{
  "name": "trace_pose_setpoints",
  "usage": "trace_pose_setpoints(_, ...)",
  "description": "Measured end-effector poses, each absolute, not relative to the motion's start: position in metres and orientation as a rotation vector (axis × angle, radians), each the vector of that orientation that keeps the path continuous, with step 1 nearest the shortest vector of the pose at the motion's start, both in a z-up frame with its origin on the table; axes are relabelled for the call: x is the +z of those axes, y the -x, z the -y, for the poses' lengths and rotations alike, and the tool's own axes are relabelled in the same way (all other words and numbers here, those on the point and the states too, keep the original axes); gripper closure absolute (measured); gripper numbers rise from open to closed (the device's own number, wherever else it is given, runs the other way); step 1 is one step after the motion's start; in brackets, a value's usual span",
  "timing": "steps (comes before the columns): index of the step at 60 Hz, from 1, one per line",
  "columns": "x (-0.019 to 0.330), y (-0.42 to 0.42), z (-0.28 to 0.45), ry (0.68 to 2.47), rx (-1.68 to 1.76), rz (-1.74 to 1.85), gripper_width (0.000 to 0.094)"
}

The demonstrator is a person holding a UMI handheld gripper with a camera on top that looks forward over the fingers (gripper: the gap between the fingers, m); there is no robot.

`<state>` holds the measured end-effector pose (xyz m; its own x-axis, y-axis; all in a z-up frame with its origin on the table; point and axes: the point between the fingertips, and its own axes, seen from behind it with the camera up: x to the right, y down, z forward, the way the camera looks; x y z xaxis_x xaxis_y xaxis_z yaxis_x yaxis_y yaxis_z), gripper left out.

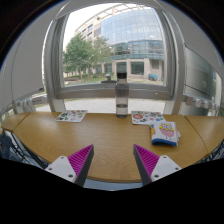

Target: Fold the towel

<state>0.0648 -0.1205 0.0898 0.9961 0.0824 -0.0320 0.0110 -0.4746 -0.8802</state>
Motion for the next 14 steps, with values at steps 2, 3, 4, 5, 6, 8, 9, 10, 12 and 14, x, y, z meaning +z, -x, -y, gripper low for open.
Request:
trace_pose_setpoints(2, 0.0911, -0.0629, 0.1219, 2.059, 0.083, 0.068, 0.0133)
trace_pose_setpoints(3, 0.0917, -0.0623, 0.1223, 2.056, 0.079, 0.070, 0.0134)
trace_pose_setpoints(4, 0.0923, -0.0620, 0.1226, 2.054, 0.075, 0.072, 0.0133)
trace_pose_setpoints(5, 0.0927, -0.0615, 0.1230, 2.053, 0.073, 0.072, 0.0134)
trace_pose_setpoints(6, 0.0933, -0.0600, 0.1238, 2.052, 0.071, 0.073, 0.0133)
trace_pose_setpoints(8, 0.0946, -0.0597, 0.1247, 2.048, 0.069, 0.074, 0.0134)
trace_pose_setpoints(9, 0.0953, -0.0597, 0.1249, 2.045, 0.067, 0.074, 0.0134)
trace_pose_setpoints(10, 0.0956, -0.0595, 0.1249, 2.044, 0.065, 0.074, 0.0135)
trace_pose_setpoints(12, 0.0962, -0.0587, 0.1250, 2.042, 0.067, 0.073, 0.0135)
trace_pose_setpoints(14, 0.0967, -0.0582, 0.1250, 2.040, 0.068, 0.073, 0.0135)
